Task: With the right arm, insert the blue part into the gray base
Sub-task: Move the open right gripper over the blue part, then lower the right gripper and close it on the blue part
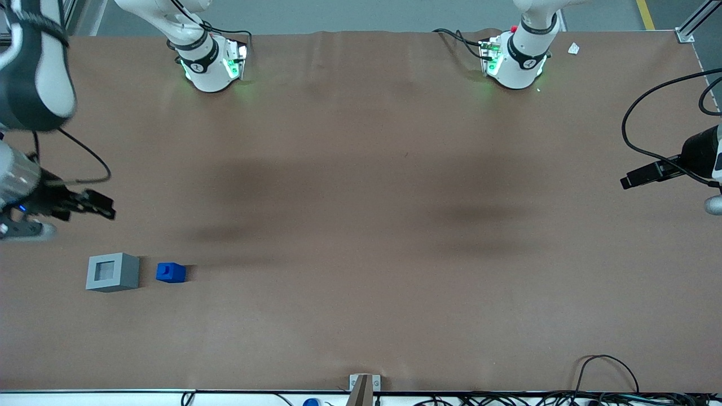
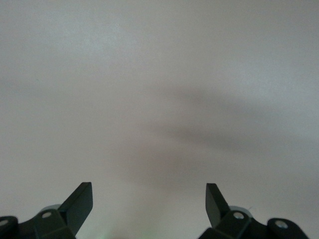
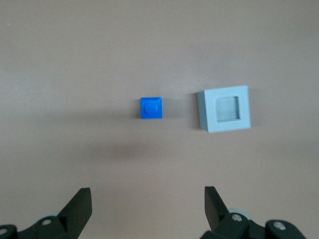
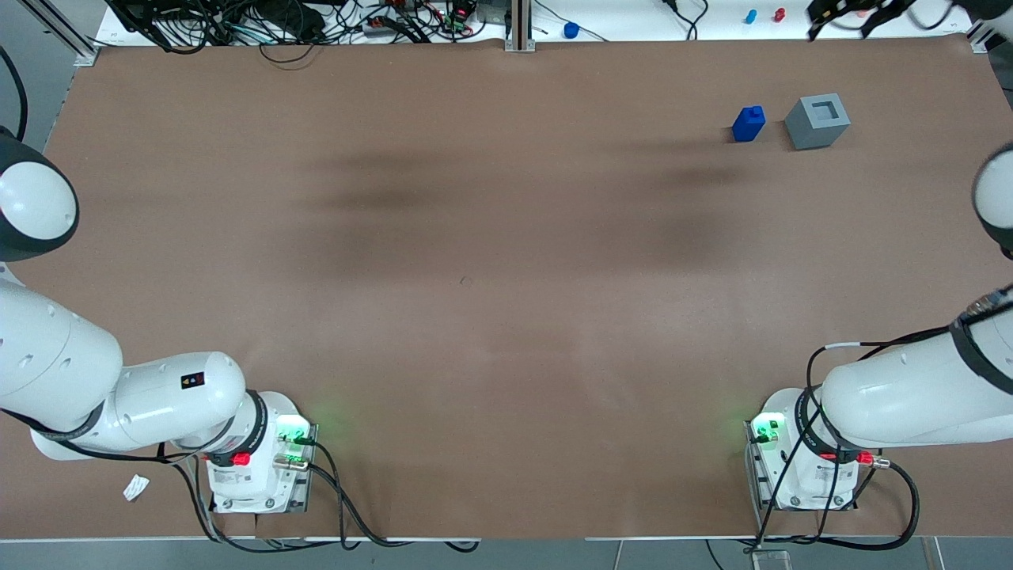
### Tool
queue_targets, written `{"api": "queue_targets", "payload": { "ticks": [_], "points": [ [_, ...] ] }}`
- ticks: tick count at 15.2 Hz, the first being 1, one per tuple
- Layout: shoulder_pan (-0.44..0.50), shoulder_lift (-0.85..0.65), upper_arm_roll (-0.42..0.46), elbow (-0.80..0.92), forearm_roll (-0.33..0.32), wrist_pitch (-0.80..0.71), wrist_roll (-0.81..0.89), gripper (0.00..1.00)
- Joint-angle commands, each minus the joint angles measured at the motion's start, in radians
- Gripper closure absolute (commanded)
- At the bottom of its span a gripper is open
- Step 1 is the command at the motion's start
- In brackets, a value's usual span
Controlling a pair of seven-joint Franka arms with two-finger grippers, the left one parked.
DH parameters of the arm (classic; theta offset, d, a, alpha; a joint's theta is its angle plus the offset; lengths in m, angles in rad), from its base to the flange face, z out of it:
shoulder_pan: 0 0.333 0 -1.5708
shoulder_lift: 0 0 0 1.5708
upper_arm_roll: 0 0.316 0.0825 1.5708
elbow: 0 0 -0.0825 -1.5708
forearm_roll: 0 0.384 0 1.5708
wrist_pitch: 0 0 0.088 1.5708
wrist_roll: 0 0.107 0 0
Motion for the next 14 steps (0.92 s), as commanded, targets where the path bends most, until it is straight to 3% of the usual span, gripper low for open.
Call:
{"api": "queue_targets", "payload": {
  "ticks": [1,10,14],
  "points": [
    [0.010,0.085,0.000,0.018,0.005,0.062,0.018,0.00],
    [0.021,0.336,0.000,0.015,0.026,0.348,0.036,0.00],
    [0.024,0.393,0.000,0.009,0.026,0.376,0.035,0.00]
  ]
}}
